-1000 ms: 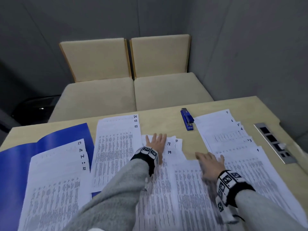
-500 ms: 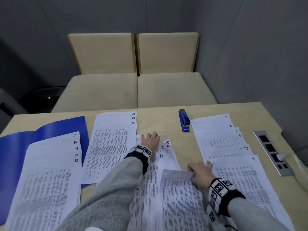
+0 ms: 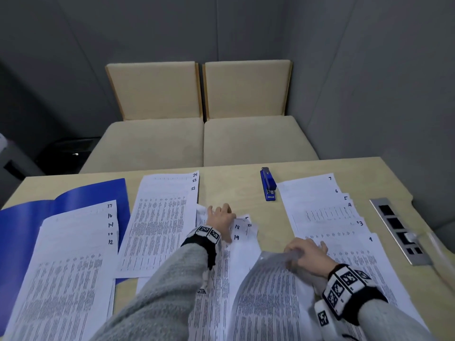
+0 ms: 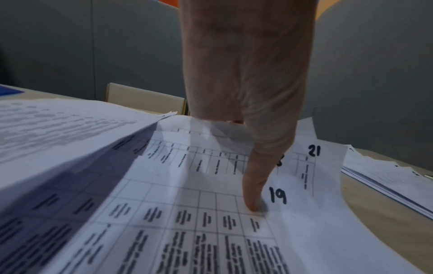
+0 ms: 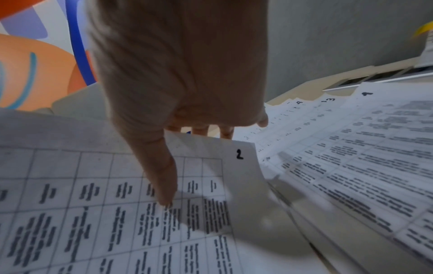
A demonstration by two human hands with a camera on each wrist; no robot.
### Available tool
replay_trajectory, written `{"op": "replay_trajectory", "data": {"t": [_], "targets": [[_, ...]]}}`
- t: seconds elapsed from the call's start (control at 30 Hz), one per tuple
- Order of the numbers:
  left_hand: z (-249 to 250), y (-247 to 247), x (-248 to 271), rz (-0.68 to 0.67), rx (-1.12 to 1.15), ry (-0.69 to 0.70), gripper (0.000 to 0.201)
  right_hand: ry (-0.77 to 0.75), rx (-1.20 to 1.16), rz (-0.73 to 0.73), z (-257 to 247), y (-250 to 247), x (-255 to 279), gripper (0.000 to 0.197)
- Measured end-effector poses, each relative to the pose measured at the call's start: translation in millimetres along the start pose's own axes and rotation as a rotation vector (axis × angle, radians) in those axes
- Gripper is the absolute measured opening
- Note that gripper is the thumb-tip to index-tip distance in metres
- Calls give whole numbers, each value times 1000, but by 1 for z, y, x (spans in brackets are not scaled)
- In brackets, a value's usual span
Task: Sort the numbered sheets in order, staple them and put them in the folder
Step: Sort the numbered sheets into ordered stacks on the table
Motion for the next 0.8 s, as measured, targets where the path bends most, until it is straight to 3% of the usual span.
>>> {"op": "replay_trajectory", "data": {"t": [0.1,0.2,0.4,0.53,0.63,0.8], "targets": [[3,-1,-3,-19,-26,-5,67,-4,-47,-2,-4,-3,8,15],[6,-3,-3,-23,-29,4,64,-12,-78,29,-2,-4,13,26],[12,-14,10,105,253,87,60,16,-195,75,15,-19,16,14],[16,-50,24,167,396,153,21,-61,-367,107,19,-40,20,8],[19,-78,39,175,571,238,9,-68,-478,133,23,-57,25,4],[36,-127,69,129,801,342,27,-86,-483,136,19,-92,40,22]]}}
Point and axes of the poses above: each hand's wrist, its own x-axis away from the middle knuckle, its own y-axis out of the palm, z = x × y, the point moved 8 cm from there along -x, towards the middle knuckle, and after that the axes turned 6 degrees about y, right-handed, at the moved point
